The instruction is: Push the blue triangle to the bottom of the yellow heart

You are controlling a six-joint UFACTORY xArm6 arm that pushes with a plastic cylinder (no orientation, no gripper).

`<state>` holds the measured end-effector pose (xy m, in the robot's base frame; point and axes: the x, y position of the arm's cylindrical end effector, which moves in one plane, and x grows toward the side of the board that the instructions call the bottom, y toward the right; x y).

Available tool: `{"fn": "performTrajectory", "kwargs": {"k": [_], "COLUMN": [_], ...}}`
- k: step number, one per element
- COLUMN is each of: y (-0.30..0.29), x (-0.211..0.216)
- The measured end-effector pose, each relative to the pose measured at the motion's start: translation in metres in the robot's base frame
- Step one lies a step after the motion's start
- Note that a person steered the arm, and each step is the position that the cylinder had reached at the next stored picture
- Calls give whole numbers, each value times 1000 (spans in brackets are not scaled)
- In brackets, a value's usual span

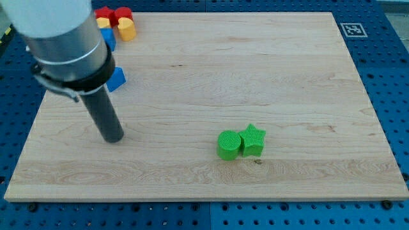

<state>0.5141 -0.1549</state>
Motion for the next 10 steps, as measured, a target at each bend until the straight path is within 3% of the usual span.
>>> {"fn": "performTrajectory", "kwargs": {"k": [2,5,7,10], "y": [-22,-19,-32,-32], "x": [-27,-124,-103,-146]}}
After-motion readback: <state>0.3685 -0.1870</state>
